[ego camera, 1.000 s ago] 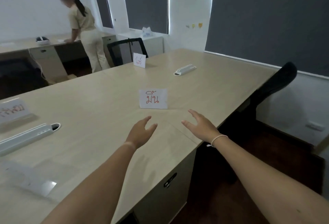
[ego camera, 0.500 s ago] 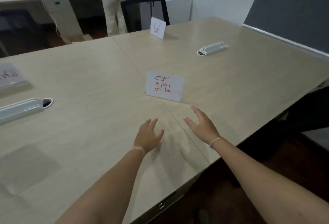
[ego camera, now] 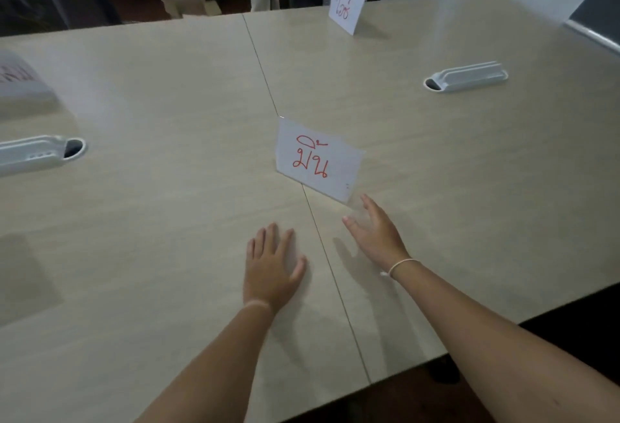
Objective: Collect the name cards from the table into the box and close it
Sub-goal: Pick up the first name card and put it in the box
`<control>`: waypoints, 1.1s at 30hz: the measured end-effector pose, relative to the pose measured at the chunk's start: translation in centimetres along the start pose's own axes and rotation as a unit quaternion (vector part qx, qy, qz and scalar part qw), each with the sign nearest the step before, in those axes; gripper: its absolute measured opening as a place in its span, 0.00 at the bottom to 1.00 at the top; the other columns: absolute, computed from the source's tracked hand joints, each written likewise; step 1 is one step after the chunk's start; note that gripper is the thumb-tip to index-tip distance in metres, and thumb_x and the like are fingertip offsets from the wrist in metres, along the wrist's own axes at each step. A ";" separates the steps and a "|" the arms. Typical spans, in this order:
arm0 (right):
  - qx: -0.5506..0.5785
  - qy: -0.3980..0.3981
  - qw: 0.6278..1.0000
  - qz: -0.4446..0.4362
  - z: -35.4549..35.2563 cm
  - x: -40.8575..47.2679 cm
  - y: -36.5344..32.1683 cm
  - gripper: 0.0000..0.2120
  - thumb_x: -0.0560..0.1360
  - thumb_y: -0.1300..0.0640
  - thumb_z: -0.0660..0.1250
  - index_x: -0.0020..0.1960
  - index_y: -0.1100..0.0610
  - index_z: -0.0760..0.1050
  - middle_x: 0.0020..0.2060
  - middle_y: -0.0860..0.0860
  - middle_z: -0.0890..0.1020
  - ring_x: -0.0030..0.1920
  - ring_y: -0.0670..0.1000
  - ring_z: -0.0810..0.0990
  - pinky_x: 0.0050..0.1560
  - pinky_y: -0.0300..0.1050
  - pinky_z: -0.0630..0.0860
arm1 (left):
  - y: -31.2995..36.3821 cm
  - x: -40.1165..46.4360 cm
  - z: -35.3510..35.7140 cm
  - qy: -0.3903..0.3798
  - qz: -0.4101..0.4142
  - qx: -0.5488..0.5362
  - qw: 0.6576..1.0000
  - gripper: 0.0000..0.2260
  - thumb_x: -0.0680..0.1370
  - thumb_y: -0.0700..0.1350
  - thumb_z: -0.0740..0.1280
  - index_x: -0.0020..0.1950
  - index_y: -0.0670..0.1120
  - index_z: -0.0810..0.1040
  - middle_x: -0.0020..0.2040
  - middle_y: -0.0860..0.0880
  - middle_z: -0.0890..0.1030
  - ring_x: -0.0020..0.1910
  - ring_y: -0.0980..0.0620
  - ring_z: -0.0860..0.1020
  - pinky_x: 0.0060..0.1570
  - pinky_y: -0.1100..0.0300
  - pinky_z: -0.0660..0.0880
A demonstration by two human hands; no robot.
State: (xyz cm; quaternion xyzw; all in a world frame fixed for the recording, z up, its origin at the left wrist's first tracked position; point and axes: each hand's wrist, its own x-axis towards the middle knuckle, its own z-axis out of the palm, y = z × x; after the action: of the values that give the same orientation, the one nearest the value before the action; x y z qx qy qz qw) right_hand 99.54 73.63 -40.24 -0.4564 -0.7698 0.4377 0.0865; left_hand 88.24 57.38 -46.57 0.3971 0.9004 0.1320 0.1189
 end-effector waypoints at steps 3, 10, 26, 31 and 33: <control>0.022 0.001 1.000 0.003 0.3 2.1 0.2 0.33 0.75 0.49 0.66 0.75 0.55 0.58 0.74 0.52 0.65 0.73 0.50 0.65 0.70 0.41 0.61 | 0.0 0.2 0.4 0.009 -0.002 0.007 1.000 0.32 0.73 0.62 0.48 0.76 0.54 0.60 0.79 0.46 0.56 0.78 0.44 0.54 0.75 0.51 0.47; 0.057 0.019 0.998 0.009 1.2 5.8 -0.3 0.24 0.74 0.53 0.66 0.69 0.55 0.68 0.66 0.51 0.76 0.64 0.51 0.75 0.63 0.44 0.72 | -0.1 0.5 0.8 0.021 -0.009 0.017 1.000 0.30 0.72 0.61 0.54 0.73 0.53 0.67 0.76 0.45 0.64 0.76 0.42 0.61 0.72 0.55 0.46; 0.167 -0.012 0.985 0.046 2.1 4.9 0.2 0.05 0.76 0.64 0.63 0.46 0.61 0.78 0.46 0.62 0.82 0.49 0.61 0.81 0.58 0.63 0.76 | 0.1 0.7 -1.9 0.117 -0.121 -0.319 0.933 0.26 0.75 0.45 0.63 0.73 0.42 0.66 0.73 0.44 0.69 0.73 0.48 0.67 0.73 0.58 0.61; 0.205 -0.104 0.972 0.039 3.3 3.4 -1.4 0.08 0.77 0.66 0.61 0.54 0.64 0.77 0.48 0.61 0.80 0.42 0.53 0.77 0.39 0.43 0.77 | -2.0 -0.1 -7.3 0.208 -0.276 -0.430 0.834 0.24 0.77 0.37 0.61 0.74 0.44 0.65 0.71 0.42 0.70 0.65 0.42 0.74 0.61 0.59 0.68; 0.208 -0.150 0.966 0.021 4.4 2.5 -2.8 0.08 0.77 0.67 0.61 0.53 0.61 0.76 0.44 0.58 0.79 0.35 0.50 0.76 0.33 0.37 0.75 | -3.2 -1.4 -9.1 0.215 -0.283 -0.446 0.821 0.23 0.77 0.38 0.62 0.73 0.45 0.67 0.70 0.43 0.72 0.64 0.42 0.75 0.62 0.55 0.70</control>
State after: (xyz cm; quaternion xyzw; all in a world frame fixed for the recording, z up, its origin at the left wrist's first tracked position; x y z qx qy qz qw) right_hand 94.05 72.37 -41.39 -0.3732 -0.6563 0.6535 0.0543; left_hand 84.04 52.99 -38.98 -0.0099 0.8183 0.5624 0.1182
